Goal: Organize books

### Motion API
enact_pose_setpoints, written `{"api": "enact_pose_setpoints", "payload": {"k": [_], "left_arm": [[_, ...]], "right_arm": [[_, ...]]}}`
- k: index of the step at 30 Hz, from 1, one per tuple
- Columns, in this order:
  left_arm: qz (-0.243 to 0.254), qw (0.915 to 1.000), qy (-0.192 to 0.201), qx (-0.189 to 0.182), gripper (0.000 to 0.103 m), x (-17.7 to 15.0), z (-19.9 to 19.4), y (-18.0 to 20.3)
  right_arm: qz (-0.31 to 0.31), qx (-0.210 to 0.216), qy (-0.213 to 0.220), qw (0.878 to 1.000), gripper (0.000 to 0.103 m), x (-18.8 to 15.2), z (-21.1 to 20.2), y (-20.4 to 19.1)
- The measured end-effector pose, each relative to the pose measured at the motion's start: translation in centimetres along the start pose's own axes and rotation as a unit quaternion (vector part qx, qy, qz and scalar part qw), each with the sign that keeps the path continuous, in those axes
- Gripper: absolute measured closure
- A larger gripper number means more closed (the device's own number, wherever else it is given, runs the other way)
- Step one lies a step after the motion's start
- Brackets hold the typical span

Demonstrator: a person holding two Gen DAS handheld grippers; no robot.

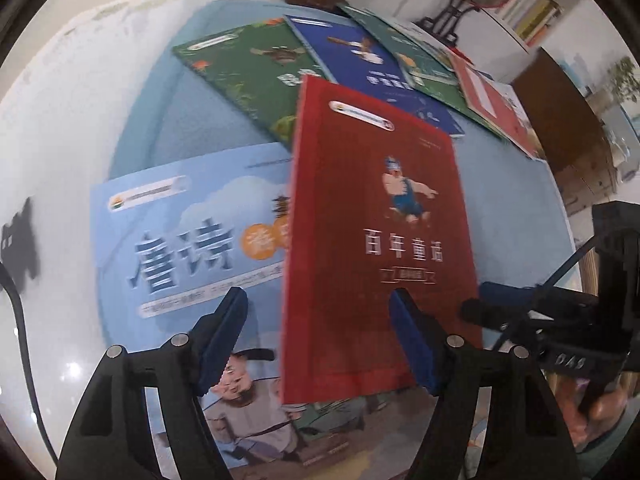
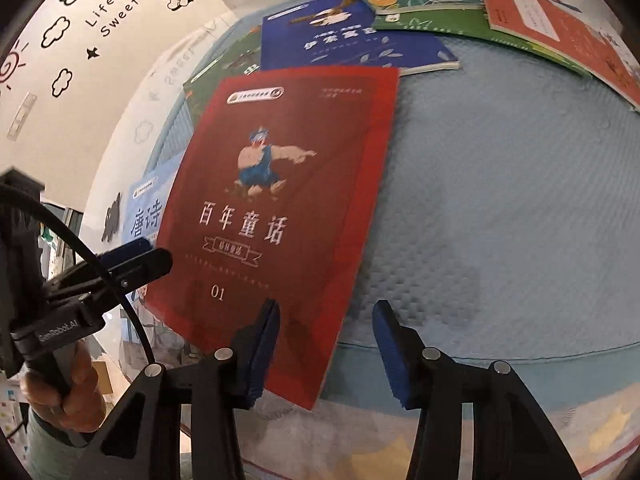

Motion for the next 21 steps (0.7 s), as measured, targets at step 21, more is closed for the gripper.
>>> {"api": "enact_pose_setpoints", "payload": {"k": [21], "left_arm": [[-0.108, 0.9781, -0.013, -0.178, 0.07, -0.9, 1.3, -2.0]], "right_arm": [[0.07, 0.086, 0.02, 0.994, 0.055, -0.5, -1.3, 3.8]]}}
Point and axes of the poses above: each gripper's, at about its wrist camera, not at the fingertips, and z roughly the way its jaws point, y to its right, x to its top, the point moved 3 cm from there along z, roughly the way its jaws point, and after that the axes turned 6 degrees about x, right-handed, at the moved point
